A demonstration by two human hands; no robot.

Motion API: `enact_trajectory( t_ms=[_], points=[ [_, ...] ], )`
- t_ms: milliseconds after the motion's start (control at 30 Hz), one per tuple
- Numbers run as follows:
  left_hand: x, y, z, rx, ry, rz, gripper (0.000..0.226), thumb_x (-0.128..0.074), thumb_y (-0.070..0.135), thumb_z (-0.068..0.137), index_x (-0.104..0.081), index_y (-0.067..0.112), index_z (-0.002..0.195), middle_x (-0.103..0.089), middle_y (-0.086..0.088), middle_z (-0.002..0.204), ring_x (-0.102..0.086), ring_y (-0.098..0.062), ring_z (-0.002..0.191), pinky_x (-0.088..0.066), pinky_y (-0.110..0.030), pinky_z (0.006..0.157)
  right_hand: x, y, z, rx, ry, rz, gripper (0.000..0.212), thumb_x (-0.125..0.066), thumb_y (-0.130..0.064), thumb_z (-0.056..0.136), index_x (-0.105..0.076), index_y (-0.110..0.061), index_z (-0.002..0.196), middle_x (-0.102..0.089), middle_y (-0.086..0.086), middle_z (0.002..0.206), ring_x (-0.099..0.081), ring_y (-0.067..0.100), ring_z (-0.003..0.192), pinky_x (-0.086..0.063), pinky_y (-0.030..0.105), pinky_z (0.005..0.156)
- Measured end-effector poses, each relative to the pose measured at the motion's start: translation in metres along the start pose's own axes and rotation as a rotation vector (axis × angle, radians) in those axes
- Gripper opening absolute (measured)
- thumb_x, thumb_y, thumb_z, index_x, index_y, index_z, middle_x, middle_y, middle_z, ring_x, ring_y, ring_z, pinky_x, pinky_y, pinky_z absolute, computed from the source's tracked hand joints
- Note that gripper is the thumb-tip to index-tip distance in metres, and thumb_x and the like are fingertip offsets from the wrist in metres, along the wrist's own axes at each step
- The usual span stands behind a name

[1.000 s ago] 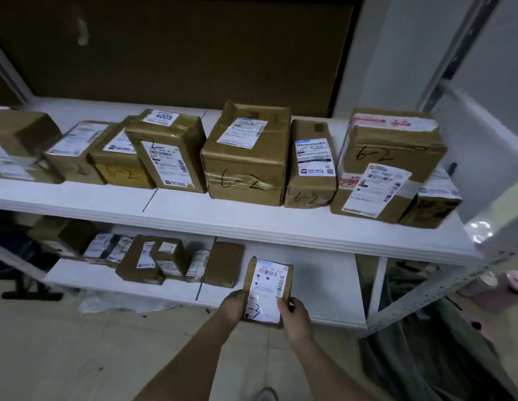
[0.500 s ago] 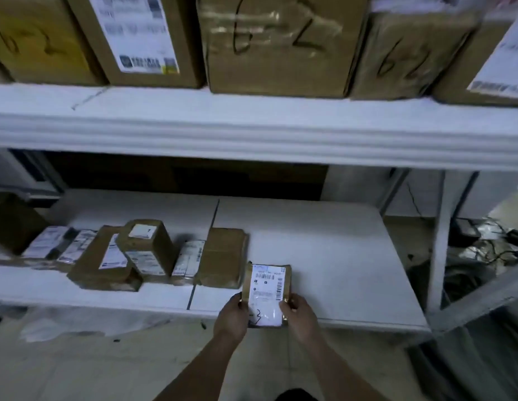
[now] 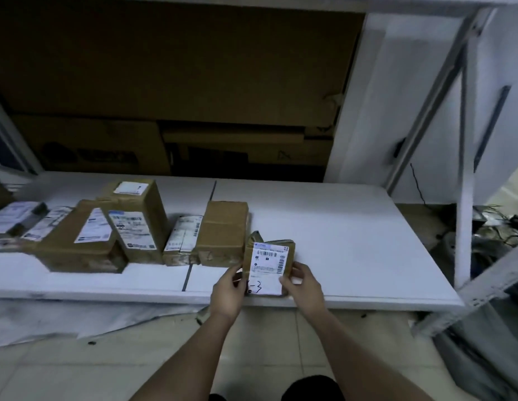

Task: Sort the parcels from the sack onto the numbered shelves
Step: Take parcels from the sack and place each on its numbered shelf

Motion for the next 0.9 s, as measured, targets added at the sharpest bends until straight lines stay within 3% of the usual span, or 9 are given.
enact_trajectory(
  t_ms=[133,200,367,567,900],
  points=[
    [-0.001,-0.002,0.003,-0.045,-0.09,0.027,0.05,-0.05,0.0,0.09,-0.056,0.033,0.126,-0.068,-0.006,0.102,-0.065,-0.023,0.093,-0.049,-0.029,0.074,-0.005,0.008,0.003,-0.013,0.058,0.008,0.049,-0.071,-0.017,0.085,-0.05,-0.016,0.13,-0.064,0.0,0.123,-0.059,0.015,0.109,-0.038,0.022,0.083],
    [-0.001,-0.006,0.008,-0.056,-0.11,0.063,0.051,-0.05,-0.001,0.088,-0.057,0.029,0.129,-0.067,-0.012,0.098,-0.066,-0.023,0.086,-0.047,-0.025,0.069,-0.008,0.008,0.005,-0.011,0.068,-0.007,0.049,-0.07,-0.016,0.087,-0.048,-0.016,0.131,-0.063,0.0,0.125,-0.058,0.018,0.113,-0.04,0.024,0.085],
    [-0.002,-0.004,0.009,0.024,-0.125,-0.005,0.046,-0.058,0.002,0.088,-0.054,0.017,0.131,-0.066,-0.007,0.115,-0.062,-0.02,0.103,-0.046,-0.025,0.086,-0.014,0.008,0.017,0.013,0.088,-0.031,0.049,-0.067,-0.016,0.088,-0.046,-0.017,0.132,-0.06,0.0,0.13,-0.058,0.022,0.115,-0.045,0.036,0.096],
    [-0.005,-0.007,0.01,0.139,-0.121,-0.065,0.048,-0.058,0.0,0.087,-0.048,0.008,0.133,-0.058,-0.009,0.13,-0.054,-0.024,0.121,-0.042,-0.031,0.101,-0.019,0.006,0.029,0.038,0.09,-0.088,0.049,-0.065,-0.016,0.09,-0.043,-0.017,0.134,-0.06,0.002,0.131,-0.057,0.026,0.116,-0.043,0.036,0.094],
    [-0.009,-0.006,0.02,0.124,-0.209,-0.085,0.059,-0.058,0.003,0.087,-0.041,0.014,0.143,-0.05,-0.005,0.14,-0.049,-0.021,0.125,-0.041,-0.028,0.101,-0.021,0.006,0.053,0.05,0.099,-0.115,0.047,-0.062,-0.017,0.092,-0.042,-0.016,0.134,-0.06,0.003,0.13,-0.058,0.028,0.116,-0.043,0.037,0.094]
  ],
)
Point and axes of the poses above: each hand's wrist, its own z-axis towards the middle knuckle, its own x-axis out of the back of the hand, y = z × x, the point moved 1 cm from there along z, towards the middle knuckle
